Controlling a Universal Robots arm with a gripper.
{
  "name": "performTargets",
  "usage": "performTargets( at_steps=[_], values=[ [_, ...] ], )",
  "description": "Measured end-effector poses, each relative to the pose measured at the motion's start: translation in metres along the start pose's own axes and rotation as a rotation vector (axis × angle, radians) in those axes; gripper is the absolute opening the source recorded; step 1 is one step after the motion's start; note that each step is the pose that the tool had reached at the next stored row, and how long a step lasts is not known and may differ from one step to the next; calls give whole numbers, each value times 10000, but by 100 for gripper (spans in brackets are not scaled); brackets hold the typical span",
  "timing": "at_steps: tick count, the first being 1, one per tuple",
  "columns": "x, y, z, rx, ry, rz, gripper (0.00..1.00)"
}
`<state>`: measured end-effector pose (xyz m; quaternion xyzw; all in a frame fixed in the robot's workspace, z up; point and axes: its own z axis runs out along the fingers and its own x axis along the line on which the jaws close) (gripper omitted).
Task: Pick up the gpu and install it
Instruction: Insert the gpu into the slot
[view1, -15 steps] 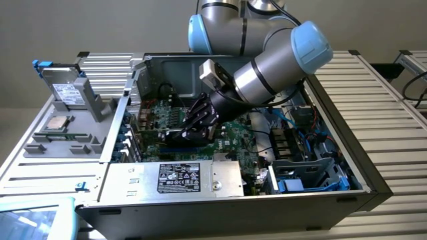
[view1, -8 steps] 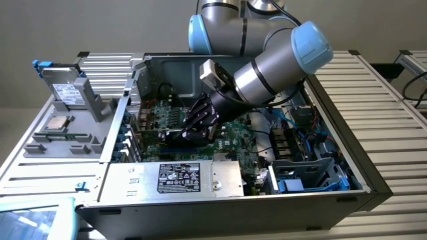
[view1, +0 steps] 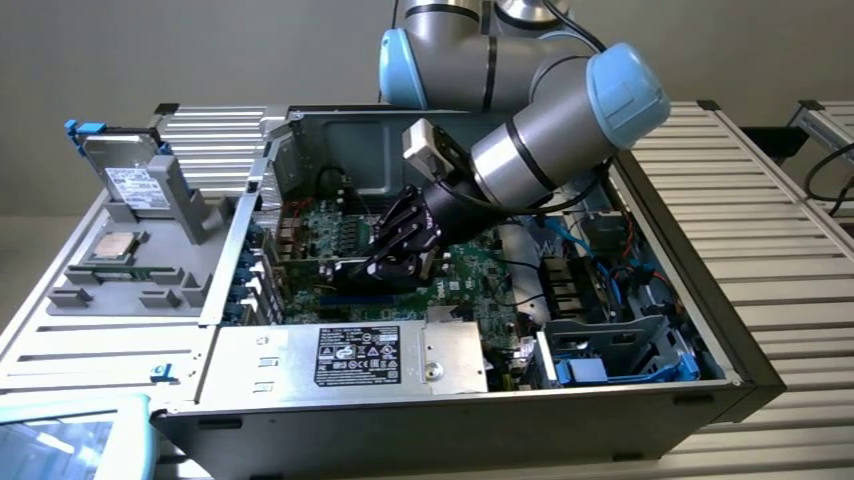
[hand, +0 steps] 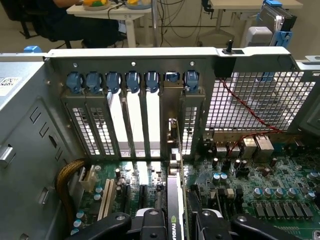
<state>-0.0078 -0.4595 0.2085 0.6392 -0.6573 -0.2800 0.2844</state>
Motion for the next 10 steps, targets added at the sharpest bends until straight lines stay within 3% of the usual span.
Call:
performTargets(
  at_steps=[10],
  values=[
    [-1,2,17,-5,-18,6,27]
  ],
)
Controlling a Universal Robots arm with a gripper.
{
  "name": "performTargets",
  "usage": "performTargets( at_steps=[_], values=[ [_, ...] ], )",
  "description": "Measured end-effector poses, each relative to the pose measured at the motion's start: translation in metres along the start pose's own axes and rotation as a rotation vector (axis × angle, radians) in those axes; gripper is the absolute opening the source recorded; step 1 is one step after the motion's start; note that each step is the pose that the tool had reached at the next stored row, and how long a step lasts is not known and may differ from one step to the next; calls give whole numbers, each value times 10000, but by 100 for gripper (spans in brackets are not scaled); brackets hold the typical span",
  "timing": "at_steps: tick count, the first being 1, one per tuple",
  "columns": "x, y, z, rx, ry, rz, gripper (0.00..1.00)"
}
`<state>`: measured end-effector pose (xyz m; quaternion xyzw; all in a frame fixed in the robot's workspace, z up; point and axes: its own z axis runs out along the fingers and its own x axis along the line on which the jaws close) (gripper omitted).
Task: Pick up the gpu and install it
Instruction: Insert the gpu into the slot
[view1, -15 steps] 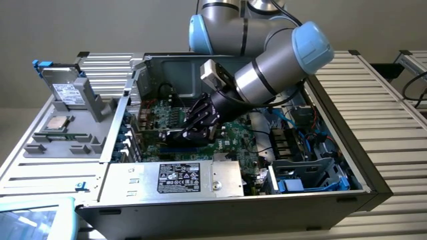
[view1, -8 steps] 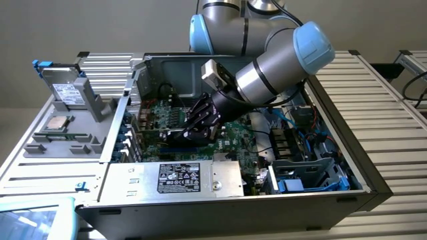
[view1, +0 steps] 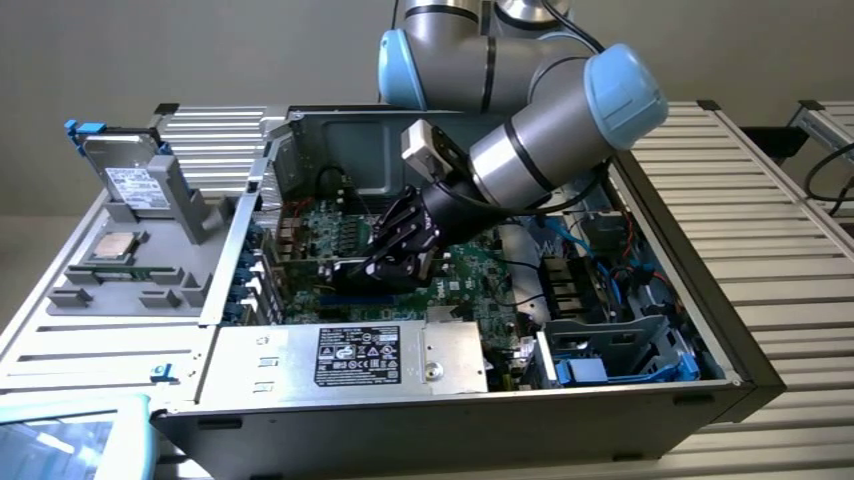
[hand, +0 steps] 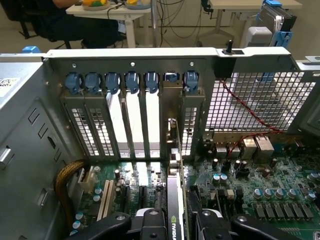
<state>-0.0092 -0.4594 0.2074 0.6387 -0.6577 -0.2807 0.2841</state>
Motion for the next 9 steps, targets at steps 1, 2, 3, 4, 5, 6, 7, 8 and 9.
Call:
performTargets(
  at_steps=[1,2,3,4,5,6,7,8,9],
  values=[
    [-1,-7,6,0,-1,-1,27],
    [-1,-15,14,0,0,0,27],
    [0,-20,19,0,1,1,27],
    [0,-21,19,0,2,2,27],
    [0,-21,19,-1,3,4,27],
    [0,-21,19,-1,3,3,27],
    [0,-22,20,0,2,2,27],
    [-1,-23,21,0,1,0,27],
    [0,-23,22,-1,1,1,27]
  ],
)
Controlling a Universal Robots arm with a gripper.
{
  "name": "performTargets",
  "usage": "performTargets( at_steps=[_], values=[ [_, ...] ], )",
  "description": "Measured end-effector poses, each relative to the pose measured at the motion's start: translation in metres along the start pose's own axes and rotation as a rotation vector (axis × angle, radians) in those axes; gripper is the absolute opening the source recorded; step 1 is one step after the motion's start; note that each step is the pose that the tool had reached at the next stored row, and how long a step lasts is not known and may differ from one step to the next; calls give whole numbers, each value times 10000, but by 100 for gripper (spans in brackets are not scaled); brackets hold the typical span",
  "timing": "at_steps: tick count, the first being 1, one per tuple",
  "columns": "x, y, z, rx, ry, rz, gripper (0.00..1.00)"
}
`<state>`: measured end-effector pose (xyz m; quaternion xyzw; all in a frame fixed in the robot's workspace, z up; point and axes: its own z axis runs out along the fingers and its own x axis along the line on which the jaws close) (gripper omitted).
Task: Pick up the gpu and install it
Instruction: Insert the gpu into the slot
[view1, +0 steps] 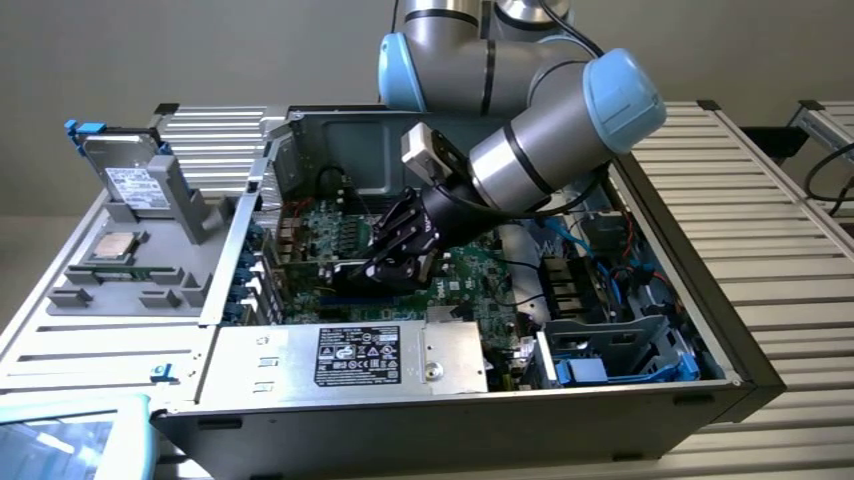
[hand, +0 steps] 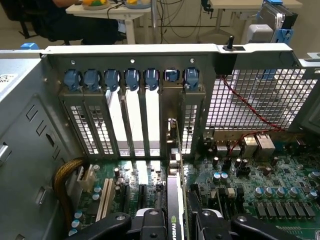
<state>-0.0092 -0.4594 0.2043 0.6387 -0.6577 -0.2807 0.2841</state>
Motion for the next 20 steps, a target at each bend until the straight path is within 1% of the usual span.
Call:
performTargets(
  at_steps=[8,20],
  values=[
    [-21,-4,8,0,-1,-3,27],
    [-4,-2,24,1,-5,-4,27]
  ],
)
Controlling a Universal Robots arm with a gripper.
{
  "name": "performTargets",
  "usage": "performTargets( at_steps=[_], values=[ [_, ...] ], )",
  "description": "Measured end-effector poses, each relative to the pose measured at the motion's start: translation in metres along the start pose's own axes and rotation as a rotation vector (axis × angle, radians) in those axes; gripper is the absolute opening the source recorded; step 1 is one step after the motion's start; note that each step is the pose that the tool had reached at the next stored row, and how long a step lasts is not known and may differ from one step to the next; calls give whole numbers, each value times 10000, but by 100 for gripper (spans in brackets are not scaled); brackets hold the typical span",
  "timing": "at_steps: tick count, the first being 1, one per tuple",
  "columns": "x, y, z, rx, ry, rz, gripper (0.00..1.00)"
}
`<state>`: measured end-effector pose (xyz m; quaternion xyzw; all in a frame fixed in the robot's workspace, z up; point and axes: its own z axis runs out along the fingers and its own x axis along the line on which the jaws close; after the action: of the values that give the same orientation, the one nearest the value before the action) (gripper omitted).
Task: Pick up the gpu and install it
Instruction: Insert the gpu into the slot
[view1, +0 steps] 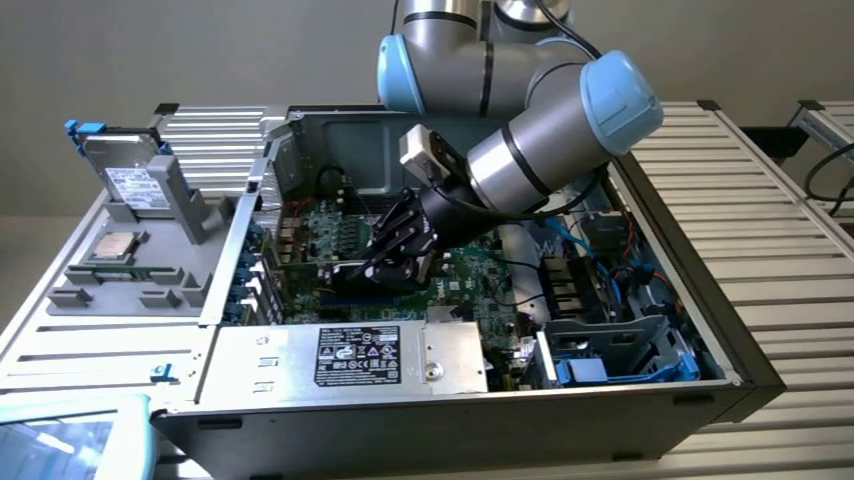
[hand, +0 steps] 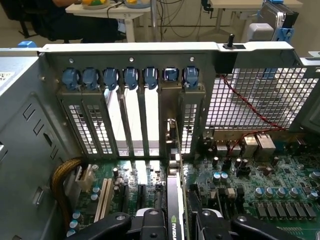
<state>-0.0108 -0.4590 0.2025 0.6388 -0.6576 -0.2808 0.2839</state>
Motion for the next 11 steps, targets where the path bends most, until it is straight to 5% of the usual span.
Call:
performTargets(
  at_steps=[11],
  values=[
    [1,-29,25,-1,6,2,27]
  ],
)
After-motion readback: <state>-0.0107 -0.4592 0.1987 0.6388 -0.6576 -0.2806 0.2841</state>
